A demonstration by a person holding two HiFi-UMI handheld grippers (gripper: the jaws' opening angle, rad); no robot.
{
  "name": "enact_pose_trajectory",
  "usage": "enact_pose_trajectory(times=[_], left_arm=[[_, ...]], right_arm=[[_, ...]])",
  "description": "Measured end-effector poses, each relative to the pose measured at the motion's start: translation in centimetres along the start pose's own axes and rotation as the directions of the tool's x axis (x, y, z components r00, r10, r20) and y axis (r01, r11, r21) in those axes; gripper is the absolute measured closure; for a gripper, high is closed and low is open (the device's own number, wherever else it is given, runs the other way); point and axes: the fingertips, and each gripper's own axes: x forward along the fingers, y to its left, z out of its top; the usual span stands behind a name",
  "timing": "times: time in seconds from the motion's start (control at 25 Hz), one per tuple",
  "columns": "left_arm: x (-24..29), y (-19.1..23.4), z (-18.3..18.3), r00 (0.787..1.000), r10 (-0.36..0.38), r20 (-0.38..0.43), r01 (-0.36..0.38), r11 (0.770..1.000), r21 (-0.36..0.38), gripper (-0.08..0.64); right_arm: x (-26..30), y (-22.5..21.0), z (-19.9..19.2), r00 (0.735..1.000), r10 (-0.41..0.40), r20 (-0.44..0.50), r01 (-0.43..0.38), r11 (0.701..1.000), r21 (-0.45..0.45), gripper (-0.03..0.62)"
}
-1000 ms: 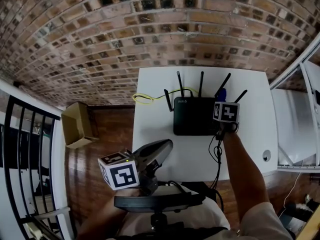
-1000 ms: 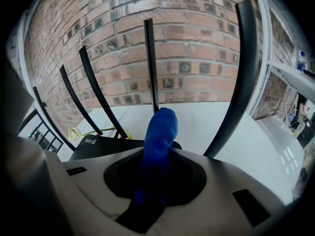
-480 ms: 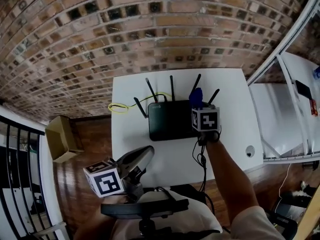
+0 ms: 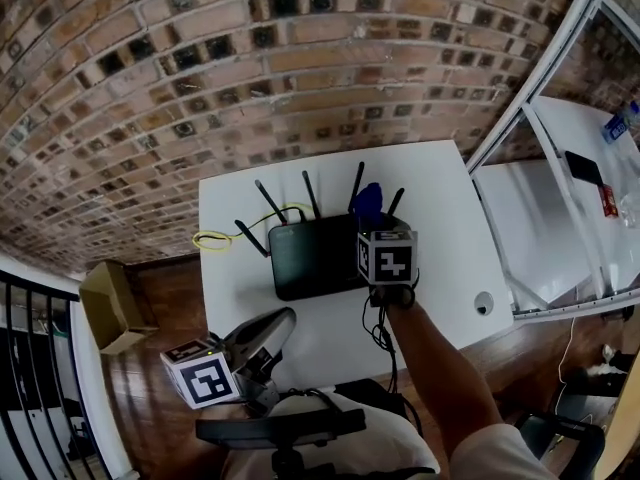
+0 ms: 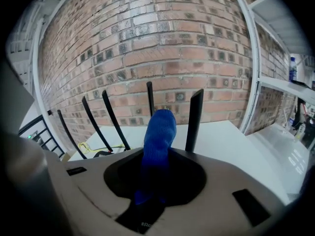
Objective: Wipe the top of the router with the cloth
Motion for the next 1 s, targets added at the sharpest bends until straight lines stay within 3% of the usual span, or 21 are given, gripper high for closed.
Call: enact_pose_trajectory(times=[0.28,0.52,0.8,0.88,1.0], left_arm=[[1.0,-0.4,-0.7,0.997,-0.031,-0.071,0.032,0.999,0.014,0.541],[1.0,0.2,-1.1,0.993,-0.036,-0.116,0.036,0.999,0.000,0.541],[2.2,0.5,-1.2,0.990,-0.069,-0.124,0.068,0.998,-0.005,0.541],[2.5,0.8,-1.3,0.989,-0.065,-0.129,0.066,0.998,-0.004,0.541],[3.0,0.7,-1.5,0.990,-0.065,-0.129,0.064,0.998,-0.009,0.541]], right_arm=[[-2.6,0.4,3.7,0.988,-0.047,0.150,0.035,0.996,0.081,0.489],[-6.4,-0.2,6.3,0.963,-0.075,0.259,0.088,0.995,-0.036,0.488],[-10.4,-2.9,9.0,0.918,-0.141,0.370,0.222,0.957,-0.187,0.488],[-10.5,-3.5,8.8,0.917,-0.144,0.373,0.234,0.949,-0.209,0.488],[-9.3,-4.2,7.2,0.936,-0.135,0.325,0.216,0.950,-0.228,0.489]])
